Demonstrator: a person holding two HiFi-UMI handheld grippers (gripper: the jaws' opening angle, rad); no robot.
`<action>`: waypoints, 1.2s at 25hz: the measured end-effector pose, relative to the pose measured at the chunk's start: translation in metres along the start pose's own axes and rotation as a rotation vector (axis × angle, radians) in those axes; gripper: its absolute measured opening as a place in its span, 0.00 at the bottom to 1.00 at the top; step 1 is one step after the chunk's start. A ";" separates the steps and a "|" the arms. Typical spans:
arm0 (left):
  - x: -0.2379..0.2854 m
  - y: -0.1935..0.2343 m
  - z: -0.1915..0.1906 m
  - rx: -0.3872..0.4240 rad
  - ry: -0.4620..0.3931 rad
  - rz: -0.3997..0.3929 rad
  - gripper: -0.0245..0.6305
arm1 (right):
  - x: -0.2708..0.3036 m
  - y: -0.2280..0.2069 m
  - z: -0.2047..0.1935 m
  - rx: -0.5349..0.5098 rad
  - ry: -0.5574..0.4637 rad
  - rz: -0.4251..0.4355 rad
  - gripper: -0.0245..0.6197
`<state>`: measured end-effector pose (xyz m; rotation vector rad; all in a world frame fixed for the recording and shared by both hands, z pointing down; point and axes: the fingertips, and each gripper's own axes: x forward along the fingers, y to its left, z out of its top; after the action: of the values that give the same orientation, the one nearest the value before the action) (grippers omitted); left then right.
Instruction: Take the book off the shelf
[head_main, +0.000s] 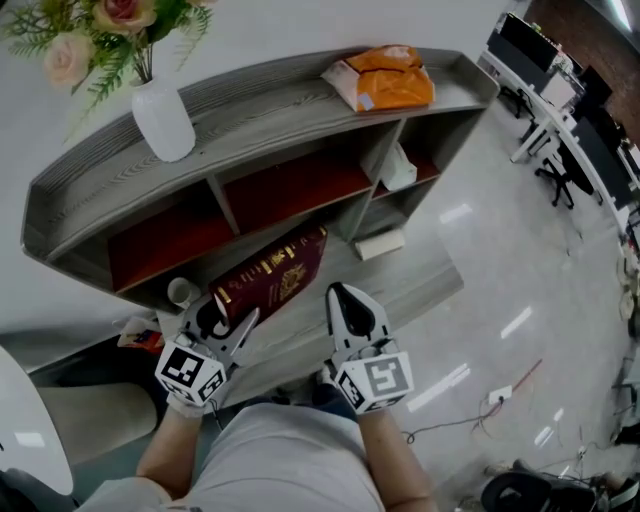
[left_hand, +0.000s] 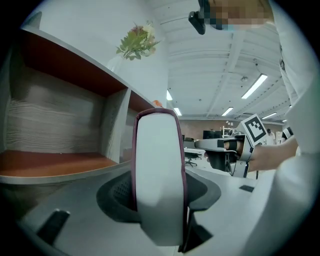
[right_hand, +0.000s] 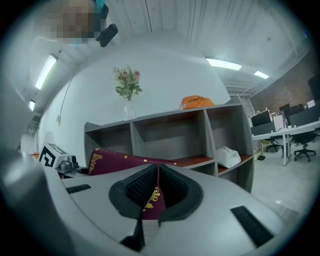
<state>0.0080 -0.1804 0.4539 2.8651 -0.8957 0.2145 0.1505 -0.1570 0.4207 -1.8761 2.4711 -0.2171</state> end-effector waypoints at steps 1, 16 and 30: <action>0.001 0.001 0.001 -0.002 -0.001 0.001 0.39 | 0.001 0.000 0.000 -0.002 0.003 0.001 0.07; 0.005 0.008 0.009 -0.020 -0.015 0.004 0.39 | 0.015 0.005 -0.002 -0.064 0.045 0.022 0.07; 0.004 0.009 0.008 -0.031 -0.019 0.008 0.39 | 0.014 0.001 -0.005 -0.048 0.041 0.015 0.07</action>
<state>0.0066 -0.1913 0.4478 2.8406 -0.9058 0.1734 0.1456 -0.1702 0.4260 -1.8893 2.5381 -0.1991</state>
